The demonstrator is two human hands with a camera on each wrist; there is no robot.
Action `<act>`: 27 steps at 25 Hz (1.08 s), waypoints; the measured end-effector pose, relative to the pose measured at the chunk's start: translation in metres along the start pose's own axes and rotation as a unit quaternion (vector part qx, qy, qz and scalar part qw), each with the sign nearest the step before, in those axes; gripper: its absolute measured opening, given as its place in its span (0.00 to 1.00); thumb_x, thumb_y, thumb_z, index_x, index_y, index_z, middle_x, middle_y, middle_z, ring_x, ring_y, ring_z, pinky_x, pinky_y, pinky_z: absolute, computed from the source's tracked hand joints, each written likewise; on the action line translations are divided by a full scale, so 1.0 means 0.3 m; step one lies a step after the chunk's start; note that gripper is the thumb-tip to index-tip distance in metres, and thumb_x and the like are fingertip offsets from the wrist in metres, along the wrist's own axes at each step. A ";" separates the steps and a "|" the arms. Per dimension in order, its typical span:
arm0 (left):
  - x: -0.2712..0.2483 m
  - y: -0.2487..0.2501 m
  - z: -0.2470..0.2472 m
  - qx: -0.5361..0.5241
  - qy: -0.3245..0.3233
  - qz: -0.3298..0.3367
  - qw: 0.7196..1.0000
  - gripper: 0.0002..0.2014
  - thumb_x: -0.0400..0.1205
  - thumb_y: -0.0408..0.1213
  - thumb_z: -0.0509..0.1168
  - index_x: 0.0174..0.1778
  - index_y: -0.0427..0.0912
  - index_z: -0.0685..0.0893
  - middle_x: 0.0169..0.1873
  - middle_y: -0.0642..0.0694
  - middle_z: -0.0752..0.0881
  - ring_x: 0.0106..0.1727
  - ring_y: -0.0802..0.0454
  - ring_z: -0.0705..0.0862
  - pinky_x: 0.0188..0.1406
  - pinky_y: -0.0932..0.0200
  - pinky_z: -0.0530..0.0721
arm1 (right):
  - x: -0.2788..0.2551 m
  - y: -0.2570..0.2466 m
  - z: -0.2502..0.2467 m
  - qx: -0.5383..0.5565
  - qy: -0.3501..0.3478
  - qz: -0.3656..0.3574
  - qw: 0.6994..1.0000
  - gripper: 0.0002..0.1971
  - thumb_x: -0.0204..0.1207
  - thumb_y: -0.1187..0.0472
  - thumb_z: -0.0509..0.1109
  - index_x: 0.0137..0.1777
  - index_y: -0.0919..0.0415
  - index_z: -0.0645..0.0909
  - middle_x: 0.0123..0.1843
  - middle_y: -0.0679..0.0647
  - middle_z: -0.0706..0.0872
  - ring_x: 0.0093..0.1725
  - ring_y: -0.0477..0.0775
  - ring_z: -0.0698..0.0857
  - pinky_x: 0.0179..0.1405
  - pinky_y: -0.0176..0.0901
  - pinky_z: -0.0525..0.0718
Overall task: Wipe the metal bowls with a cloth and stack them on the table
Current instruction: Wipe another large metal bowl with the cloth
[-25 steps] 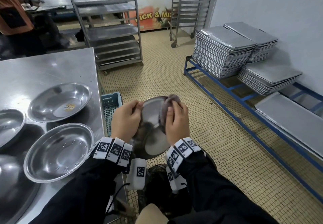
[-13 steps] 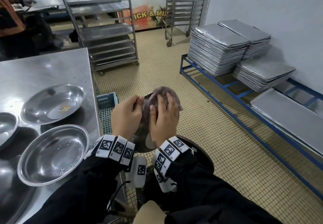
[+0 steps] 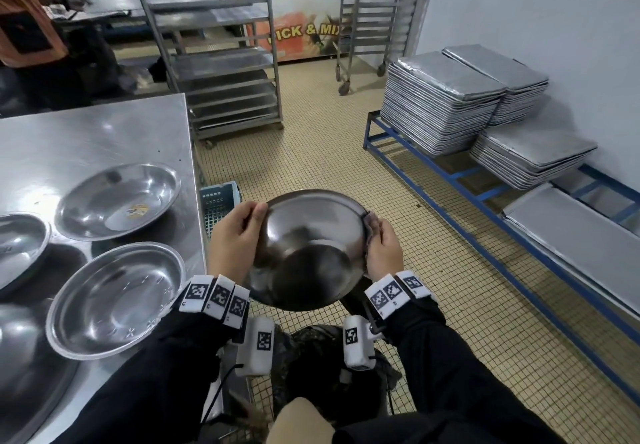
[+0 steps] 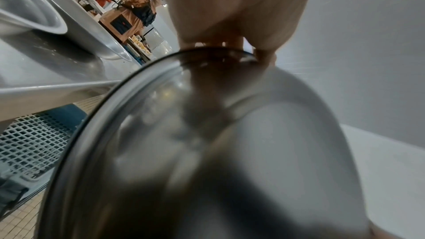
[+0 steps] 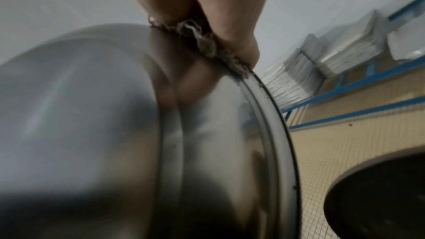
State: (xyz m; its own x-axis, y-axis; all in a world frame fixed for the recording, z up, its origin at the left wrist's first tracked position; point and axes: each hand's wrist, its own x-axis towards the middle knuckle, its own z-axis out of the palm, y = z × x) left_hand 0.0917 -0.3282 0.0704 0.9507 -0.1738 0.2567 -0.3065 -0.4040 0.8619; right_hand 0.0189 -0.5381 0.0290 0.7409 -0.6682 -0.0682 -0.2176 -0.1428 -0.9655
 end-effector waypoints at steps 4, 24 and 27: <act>-0.013 0.008 0.025 -0.020 -0.076 0.018 0.997 0.15 0.84 0.39 0.64 0.67 0.49 0.78 0.55 0.56 0.83 0.55 0.62 0.82 0.54 0.64 0.81 | 0.001 -0.015 0.004 -0.088 -0.015 -0.095 0.991 0.14 0.85 0.53 0.56 0.52 0.61 0.79 0.48 0.53 0.83 0.49 0.52 0.83 0.48 0.43 0.82; -0.028 0.083 0.052 0.064 -0.030 0.028 0.997 0.09 0.85 0.43 0.62 0.43 0.48 0.85 0.29 0.53 0.85 0.32 0.51 0.83 0.32 0.53 0.81 | -0.129 -0.038 0.151 -0.228 0.000 -0.379 0.897 0.23 0.84 0.50 0.51 0.74 0.58 0.72 0.75 0.55 0.70 0.75 0.55 0.68 0.75 0.53 0.68; -0.017 0.087 0.029 0.022 -0.019 0.024 0.999 0.10 0.86 0.44 0.61 0.43 0.48 0.84 0.27 0.52 0.83 0.30 0.49 0.81 0.29 0.49 0.79 | -0.059 -0.070 0.107 -0.127 0.016 -0.205 0.970 0.24 0.86 0.50 0.49 0.75 0.60 0.70 0.75 0.58 0.69 0.72 0.56 0.72 0.68 0.50 0.76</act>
State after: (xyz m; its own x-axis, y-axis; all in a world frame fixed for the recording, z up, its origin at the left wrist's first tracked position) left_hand 0.0784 -0.3455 0.0877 0.9331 -0.2264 0.2794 -0.3534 -0.4337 0.8289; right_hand 0.0309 -0.4999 0.0425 0.7788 -0.5396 0.3199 -0.0625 -0.5742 -0.8163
